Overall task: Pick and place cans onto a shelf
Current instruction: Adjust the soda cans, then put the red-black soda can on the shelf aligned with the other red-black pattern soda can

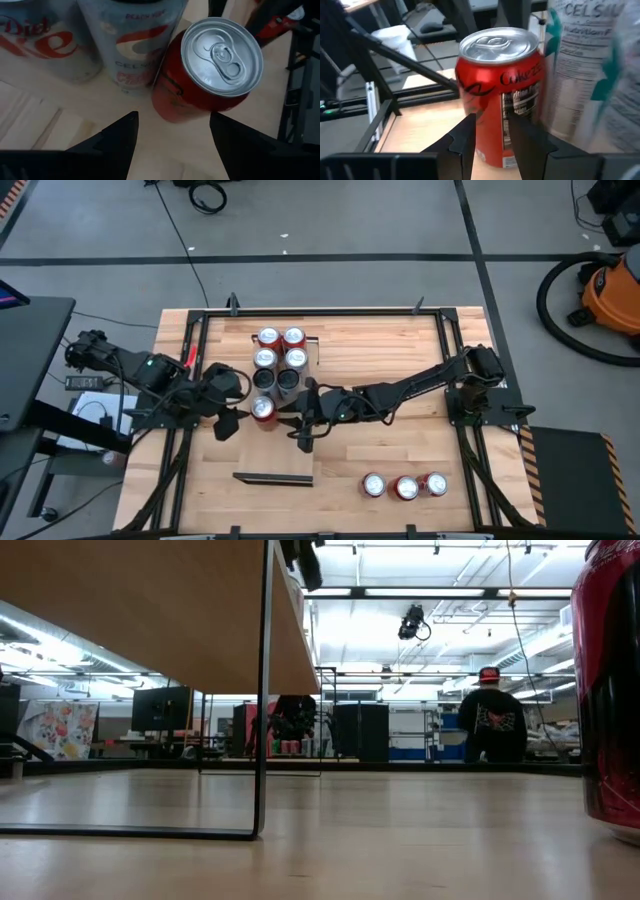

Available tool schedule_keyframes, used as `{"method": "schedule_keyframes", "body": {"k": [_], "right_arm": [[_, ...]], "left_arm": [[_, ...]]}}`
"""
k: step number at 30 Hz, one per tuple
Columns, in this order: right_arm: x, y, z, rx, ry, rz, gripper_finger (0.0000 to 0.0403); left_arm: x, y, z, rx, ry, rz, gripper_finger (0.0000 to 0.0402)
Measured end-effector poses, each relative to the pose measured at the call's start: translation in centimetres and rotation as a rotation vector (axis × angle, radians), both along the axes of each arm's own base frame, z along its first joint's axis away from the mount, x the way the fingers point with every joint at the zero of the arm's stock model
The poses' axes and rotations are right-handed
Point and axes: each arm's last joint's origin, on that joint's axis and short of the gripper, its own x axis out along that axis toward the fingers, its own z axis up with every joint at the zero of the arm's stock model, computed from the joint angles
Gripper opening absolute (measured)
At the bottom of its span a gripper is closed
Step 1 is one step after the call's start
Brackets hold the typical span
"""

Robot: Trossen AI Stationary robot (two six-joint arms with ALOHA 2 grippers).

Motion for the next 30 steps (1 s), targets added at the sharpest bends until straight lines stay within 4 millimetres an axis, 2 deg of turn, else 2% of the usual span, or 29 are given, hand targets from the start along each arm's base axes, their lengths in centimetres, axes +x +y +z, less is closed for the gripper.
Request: {"method": "schedule_keyframes", "body": {"k": [3,8,15,22,30], "right_arm": [[0.8,0.3,-0.8,0.014,-0.008,0.037,0.0125],[1.2,1.2,-0.8,-0.019,0.028,0.072,0.0125],[1.0,0.8,-0.6,-0.026,0.074,0.083,0.0125],[0.5,0.8,1.2,-0.082,0.124,0.101,0.0125],[-1.2,0.0,3.9,-0.144,0.28,0.057,0.0125]], "left_arm": [[-0.2,0.1,-0.2,0.005,0.029,-0.001,0.0258],[-0.6,0.4,-0.4,0.013,0.067,0.056,0.0258],[-0.7,0.4,-0.4,0.025,0.07,0.053,0.0258],[-1.5,0.7,0.2,0.008,0.059,0.025,0.0258],[-2.2,1.1,2.4,0.062,0.012,-0.023,0.0258]]}}
